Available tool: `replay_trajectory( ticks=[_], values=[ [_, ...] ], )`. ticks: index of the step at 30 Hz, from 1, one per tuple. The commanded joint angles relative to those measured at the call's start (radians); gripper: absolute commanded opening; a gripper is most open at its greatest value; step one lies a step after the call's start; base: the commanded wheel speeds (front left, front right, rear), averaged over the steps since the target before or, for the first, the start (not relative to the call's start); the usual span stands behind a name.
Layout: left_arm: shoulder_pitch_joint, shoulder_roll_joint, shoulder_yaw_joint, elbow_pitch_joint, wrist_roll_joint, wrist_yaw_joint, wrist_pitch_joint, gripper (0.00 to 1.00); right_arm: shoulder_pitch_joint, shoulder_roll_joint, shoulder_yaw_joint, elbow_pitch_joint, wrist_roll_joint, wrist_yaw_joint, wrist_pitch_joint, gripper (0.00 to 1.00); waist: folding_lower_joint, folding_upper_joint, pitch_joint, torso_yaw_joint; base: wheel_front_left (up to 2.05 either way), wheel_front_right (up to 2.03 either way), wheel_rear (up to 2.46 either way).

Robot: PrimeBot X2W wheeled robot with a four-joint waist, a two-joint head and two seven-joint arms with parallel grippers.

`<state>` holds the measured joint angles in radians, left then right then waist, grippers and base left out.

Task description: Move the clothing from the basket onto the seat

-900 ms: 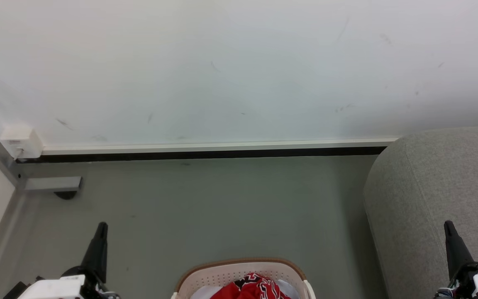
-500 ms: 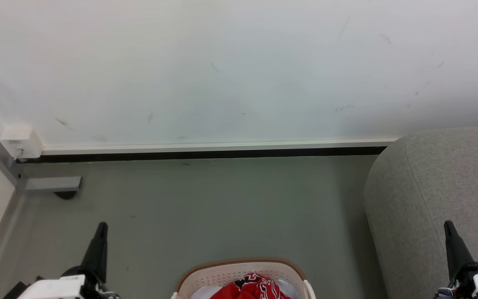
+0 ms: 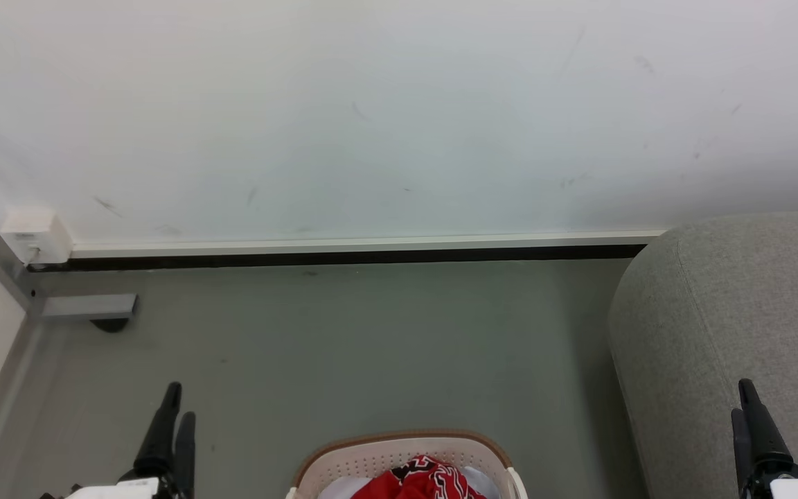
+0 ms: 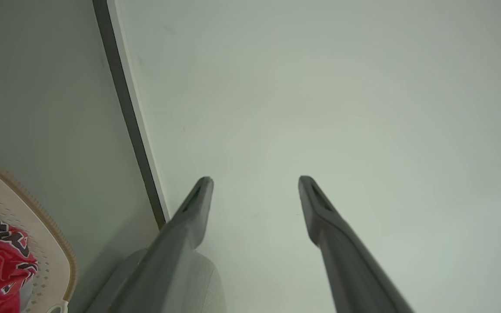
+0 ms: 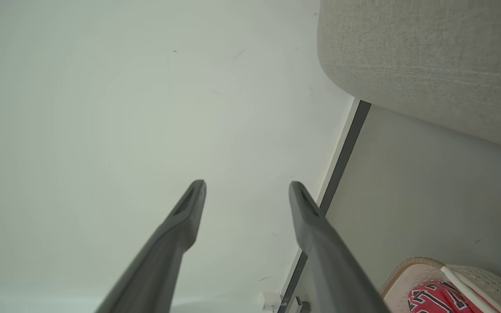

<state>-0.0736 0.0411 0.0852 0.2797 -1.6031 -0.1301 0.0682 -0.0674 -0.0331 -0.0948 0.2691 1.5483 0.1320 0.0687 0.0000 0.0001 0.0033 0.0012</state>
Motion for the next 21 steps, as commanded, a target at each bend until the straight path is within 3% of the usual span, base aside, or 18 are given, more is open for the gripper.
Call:
replay_trajectory(
  ticks=[1,8,21],
  values=[
    [-0.014,0.005,-0.003,-0.014,0.025,0.000,-0.013,1.00,-0.009,-0.010,0.004,-0.023,-0.045,0.000,-0.013,1.00,0.0000,-0.0001,0.000,0.000,0.00,0.00,0.00],
    [-0.013,0.006,-0.008,-0.022,0.112,0.015,-0.045,1.00,-0.003,-0.011,0.012,-0.054,-0.193,0.000,-0.045,1.00,0.0000,-0.0001,0.001,0.001,0.00,0.00,0.00],
    [0.004,0.007,-0.017,-0.059,0.385,0.052,-0.098,1.00,0.013,-0.015,0.046,-0.099,-0.533,-0.001,-0.098,1.00,0.0000,-0.0001,0.001,0.005,0.00,0.00,0.00]
  ],
)
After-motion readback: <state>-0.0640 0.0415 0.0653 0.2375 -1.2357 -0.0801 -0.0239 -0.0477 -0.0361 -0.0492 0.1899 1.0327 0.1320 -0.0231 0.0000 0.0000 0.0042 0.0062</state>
